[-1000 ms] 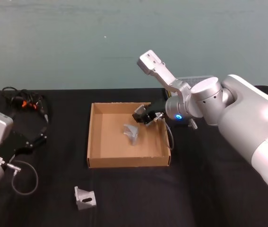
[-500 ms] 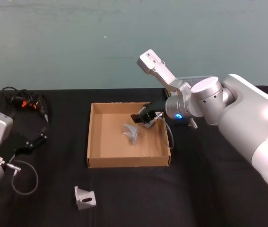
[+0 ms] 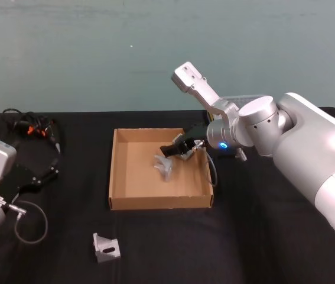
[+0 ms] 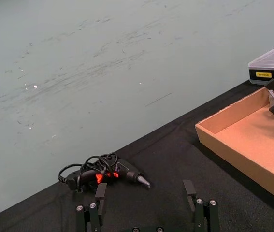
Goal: Use one hand to pick up the angle iron from the table and place it into the box.
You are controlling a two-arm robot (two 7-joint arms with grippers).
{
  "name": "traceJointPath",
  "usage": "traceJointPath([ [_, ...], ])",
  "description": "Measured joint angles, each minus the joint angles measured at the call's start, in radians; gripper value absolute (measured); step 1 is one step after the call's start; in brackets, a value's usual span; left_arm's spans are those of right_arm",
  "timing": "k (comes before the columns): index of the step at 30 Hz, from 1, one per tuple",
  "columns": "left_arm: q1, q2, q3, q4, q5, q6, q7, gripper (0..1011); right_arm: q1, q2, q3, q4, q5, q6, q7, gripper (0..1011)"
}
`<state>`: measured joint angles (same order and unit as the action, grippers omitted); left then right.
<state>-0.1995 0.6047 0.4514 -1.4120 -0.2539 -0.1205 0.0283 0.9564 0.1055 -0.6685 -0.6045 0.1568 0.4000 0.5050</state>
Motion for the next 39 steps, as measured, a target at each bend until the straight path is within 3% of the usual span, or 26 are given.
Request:
traceJointPath([
  [4,0.000,0.000,0.000,0.000,0.000,0.000,0.000,1000,-0.001,0.001,0.001,-0.002,0.000,0.000,-0.001,1000],
  [18,0.000,0.000,0.000,0.000,0.000,0.000,0.000,1000,-0.118,0.066,0.105,-0.205,0.025,-0.049,-0.034,1000],
  [25,0.000,0.000,0.000,0.000,0.000,0.000,0.000,1000,-0.219,0.124,0.138,-0.377,0.065,-0.069,0.036,1000],
  [31,0.000,0.000,0.000,0.000,0.000,0.000,0.000,1000,-0.326,0.191,0.150,-0.544,0.125,-0.105,0.108,1000],
  [34,0.000,0.000,0.000,0.000,0.000,0.000,0.000,1000,-0.388,0.237,0.142,-0.625,0.157,-0.140,0.165,1000],
  [39,0.000,0.000,0.000,0.000,0.000,0.000,0.000,1000,-0.433,0.284,0.109,-0.687,0.168,-0.187,0.231,1000],
])
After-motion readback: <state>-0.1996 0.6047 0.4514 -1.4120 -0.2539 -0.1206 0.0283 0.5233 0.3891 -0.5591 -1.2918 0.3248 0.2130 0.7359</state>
